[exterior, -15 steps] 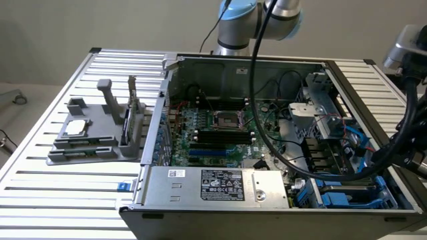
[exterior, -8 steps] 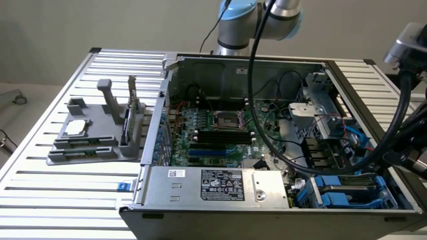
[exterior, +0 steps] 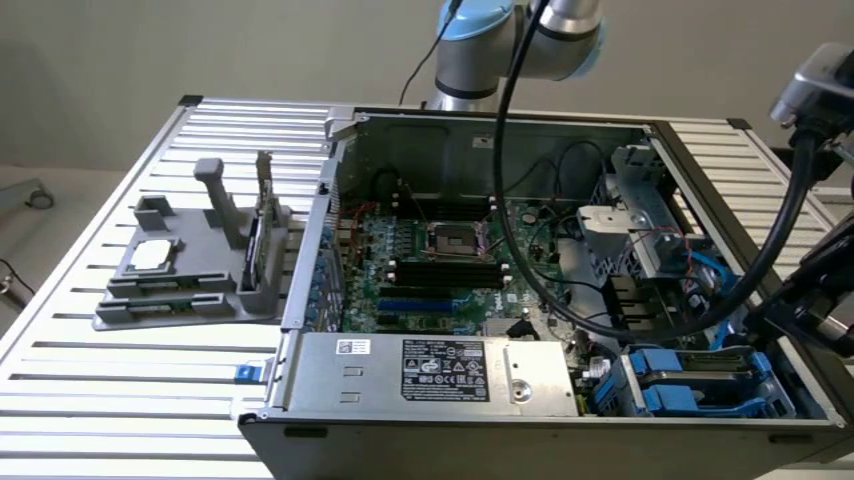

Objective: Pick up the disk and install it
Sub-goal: 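Insert the disk into the insertion slot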

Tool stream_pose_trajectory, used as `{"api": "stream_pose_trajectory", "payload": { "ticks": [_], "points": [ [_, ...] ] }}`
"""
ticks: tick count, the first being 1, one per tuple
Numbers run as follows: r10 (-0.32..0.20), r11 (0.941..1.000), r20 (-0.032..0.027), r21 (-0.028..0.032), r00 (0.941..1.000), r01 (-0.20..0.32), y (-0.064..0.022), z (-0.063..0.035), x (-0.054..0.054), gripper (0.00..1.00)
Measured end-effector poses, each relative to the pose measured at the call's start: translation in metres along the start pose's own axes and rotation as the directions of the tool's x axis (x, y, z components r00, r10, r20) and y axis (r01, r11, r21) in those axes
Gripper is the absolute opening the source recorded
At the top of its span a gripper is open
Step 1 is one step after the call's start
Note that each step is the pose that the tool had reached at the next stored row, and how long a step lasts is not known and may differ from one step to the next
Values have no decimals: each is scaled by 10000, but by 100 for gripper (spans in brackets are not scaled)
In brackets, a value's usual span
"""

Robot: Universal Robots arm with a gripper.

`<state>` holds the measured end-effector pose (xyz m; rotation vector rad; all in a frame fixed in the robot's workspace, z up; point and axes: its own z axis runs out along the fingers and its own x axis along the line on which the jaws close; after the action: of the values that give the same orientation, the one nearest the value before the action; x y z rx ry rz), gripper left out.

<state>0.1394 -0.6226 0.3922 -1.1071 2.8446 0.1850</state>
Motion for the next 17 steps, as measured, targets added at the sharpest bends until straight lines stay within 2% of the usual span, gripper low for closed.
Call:
{"api": "stream_pose_trajectory", "payload": {
  "ticks": [8, 17],
  "points": [
    [787, 9969, -145, 73, 9968, -786, -1, 0, 0, 14],
    [1696, 9854, -286, 173, 9851, -1692, -2, 0, 1, 14]
  ]
}}
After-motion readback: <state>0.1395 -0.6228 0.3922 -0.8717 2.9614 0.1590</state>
